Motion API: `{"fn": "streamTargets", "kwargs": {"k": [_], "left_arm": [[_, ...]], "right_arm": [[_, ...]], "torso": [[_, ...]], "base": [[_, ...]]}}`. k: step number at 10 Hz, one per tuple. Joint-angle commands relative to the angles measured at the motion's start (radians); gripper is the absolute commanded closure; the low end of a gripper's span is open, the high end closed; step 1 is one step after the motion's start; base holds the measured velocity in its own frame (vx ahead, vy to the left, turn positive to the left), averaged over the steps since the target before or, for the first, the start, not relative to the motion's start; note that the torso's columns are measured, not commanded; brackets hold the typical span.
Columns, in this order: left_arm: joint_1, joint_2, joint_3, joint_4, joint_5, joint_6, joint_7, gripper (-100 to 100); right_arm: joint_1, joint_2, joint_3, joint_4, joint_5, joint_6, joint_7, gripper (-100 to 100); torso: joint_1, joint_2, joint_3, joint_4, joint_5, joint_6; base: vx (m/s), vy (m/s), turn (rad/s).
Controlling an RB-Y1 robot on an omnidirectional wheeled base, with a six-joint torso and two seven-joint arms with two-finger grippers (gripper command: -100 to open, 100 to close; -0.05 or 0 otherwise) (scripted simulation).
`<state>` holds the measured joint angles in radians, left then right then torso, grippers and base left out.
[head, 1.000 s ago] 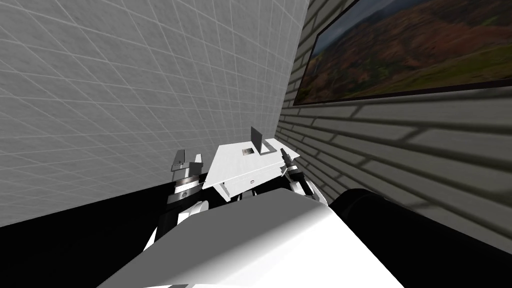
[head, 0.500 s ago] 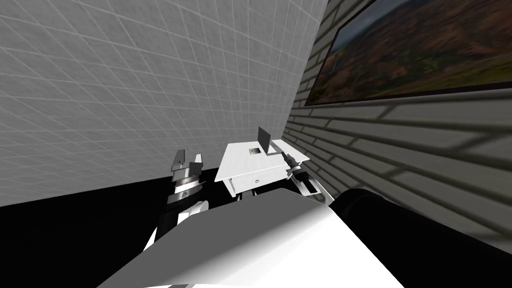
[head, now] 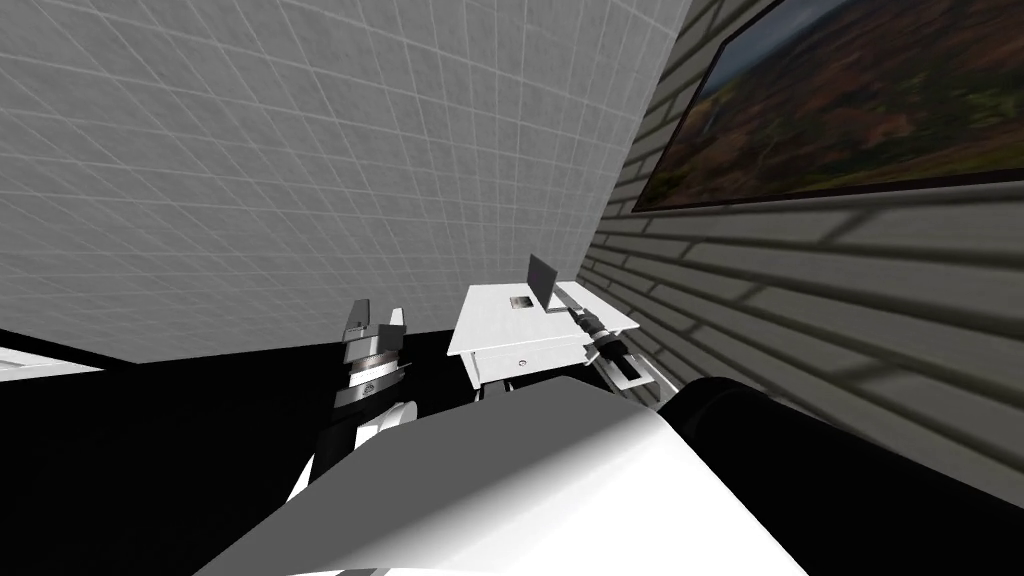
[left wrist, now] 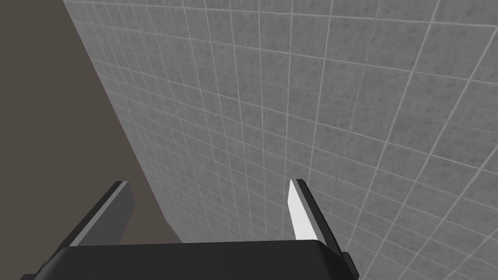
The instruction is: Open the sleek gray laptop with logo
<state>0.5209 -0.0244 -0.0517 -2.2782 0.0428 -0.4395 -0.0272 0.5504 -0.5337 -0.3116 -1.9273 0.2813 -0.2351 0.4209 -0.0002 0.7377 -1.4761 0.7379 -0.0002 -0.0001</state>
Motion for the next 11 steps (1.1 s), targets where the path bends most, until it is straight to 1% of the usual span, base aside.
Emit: {"fn": "streamTargets", "kwargs": {"k": [1, 3, 4, 7, 8, 11], "left_arm": [[0.000, 0.000, 0.000, 0.000, 0.000, 0.000, 0.000, 0], [0.000, 0.000, 0.000, 0.000, 0.000, 0.000, 0.000, 0], [0.000, 0.000, 0.000, 0.000, 0.000, 0.000, 0.000, 0], [0.000, 0.000, 0.000, 0.000, 0.000, 0.000, 0.000, 0], [0.000, 0.000, 0.000, 0.000, 0.000, 0.000, 0.000, 0], [0.000, 0.000, 0.000, 0.000, 0.000, 0.000, 0.000, 0]], "right_arm": [[0.010, -0.084, -0.048, 0.066, 0.066, 0.030, 0.044, -100], [0.010, -0.151, -0.081, 0.123, 0.119, 0.053, 0.079, -100], [0.010, -0.157, -0.081, 0.126, 0.119, 0.053, 0.079, -100], [0.009, -0.257, -0.129, 0.219, 0.197, 0.088, 0.130, -100], [0.009, -0.257, -0.129, 0.219, 0.197, 0.088, 0.130, -100], [0.008, -0.349, -0.173, 0.308, 0.269, 0.120, 0.177, -100]], "torso": [[0.001, 0.000, 0.000, 0.000, 0.001, 0.000], [0.001, 0.000, 0.000, 0.000, 0.000, 0.000], [0.000, 0.000, 0.000, 0.000, 0.000, 0.000], [0.000, 0.000, 0.000, 0.000, 0.000, 0.000], [0.001, 0.000, 0.000, 0.000, 0.001, 0.000], [0.000, 0.000, 0.000, 0.000, 0.000, 0.000]], "base": [[0.004, 0.100, 0.252], [0.005, 0.093, 0.229], [0.008, 0.070, 0.075], [0.008, 0.069, 0.198], [0.006, 0.055, 0.061], [0.016, 0.069, 0.188]]}}
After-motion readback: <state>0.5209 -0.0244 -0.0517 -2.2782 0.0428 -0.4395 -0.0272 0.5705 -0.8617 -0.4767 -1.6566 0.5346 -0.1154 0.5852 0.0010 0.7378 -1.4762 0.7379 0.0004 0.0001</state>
